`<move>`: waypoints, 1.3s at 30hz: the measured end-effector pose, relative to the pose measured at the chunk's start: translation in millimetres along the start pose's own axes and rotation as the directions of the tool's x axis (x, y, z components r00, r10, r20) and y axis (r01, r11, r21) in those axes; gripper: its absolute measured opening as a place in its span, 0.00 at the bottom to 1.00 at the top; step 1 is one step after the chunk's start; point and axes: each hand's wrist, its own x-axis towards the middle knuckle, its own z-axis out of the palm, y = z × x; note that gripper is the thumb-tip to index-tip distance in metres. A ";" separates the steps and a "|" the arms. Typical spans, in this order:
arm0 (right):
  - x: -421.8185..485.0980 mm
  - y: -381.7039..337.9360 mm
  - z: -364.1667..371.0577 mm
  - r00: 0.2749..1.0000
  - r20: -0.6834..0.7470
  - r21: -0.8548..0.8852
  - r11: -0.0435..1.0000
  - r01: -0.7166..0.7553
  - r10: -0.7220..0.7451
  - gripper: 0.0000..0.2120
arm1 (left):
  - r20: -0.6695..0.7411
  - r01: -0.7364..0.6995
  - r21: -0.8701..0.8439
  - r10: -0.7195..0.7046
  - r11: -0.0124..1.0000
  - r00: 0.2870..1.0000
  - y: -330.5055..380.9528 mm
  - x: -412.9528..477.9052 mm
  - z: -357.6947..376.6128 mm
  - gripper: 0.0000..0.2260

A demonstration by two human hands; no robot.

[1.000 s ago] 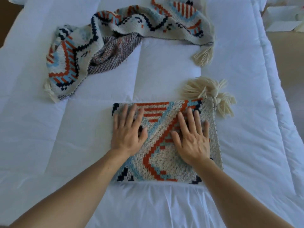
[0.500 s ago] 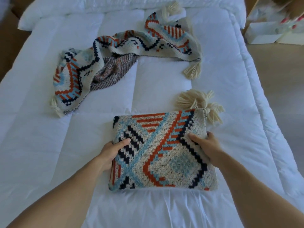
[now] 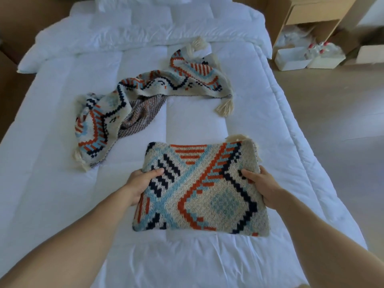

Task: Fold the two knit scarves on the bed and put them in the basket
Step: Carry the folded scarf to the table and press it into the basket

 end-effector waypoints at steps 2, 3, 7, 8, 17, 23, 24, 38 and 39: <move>-22.4 -13.0 -1.6 0.999 -0.031 0.027 0.999 0.026 -0.025 0.23 | 0.028 -0.037 0.050 0.036 0.998 0.999 26.3 -14.9 -1.7 0.22; -34.8 -19.6 -3.1 0.998 -0.046 0.044 0.998 0.041 -0.039 0.23 | 0.044 -0.053 0.076 0.050 0.996 0.998 40.0 -23.8 -1.0 0.23; -90.1 -46.8 -14.8 0.987 -0.126 0.092 0.989 0.116 -0.104 0.22 | 0.082 -0.169 0.180 0.156 0.969 0.984 97.7 -56.3 7.9 0.31; -104.1 -52.3 -19.9 0.983 -0.142 0.106 0.985 0.132 -0.117 0.22 | 0.114 -0.209 0.208 0.188 0.956 0.975 113.0 -66.2 13.6 0.33; -217.5 -62.0 -106.3 0.926 -0.318 0.272 0.915 0.296 -0.205 0.19 | 0.419 -0.339 0.317 0.190 0.886 0.888 199.8 -155.9 107.8 0.28; -279.3 -35.8 -181.2 0.870 -0.421 0.358 0.834 0.419 -0.257 0.17 | 0.548 -0.364 0.379 0.111 0.851 0.829 210.1 -200.6 198.8 0.23; -290.4 -29.5 -195.7 0.862 -0.436 0.373 0.820 0.435 -0.260 0.17 | 0.572 -0.383 0.407 0.096 0.829 0.815 210.2 -209.6 216.3 0.25; -440.1 58.6 -391.6 0.678 -0.712 0.379 0.712 0.591 -0.183 0.16 | 0.754 -0.550 0.442 0.038 0.709 0.655 155.9 -355.4 460.8 0.24; -447.6 63.2 -402.9 0.666 -0.724 0.378 0.705 0.599 -0.178 0.16 | 0.762 -0.557 0.442 0.034 0.703 0.647 152.8 -361.5 474.9 0.25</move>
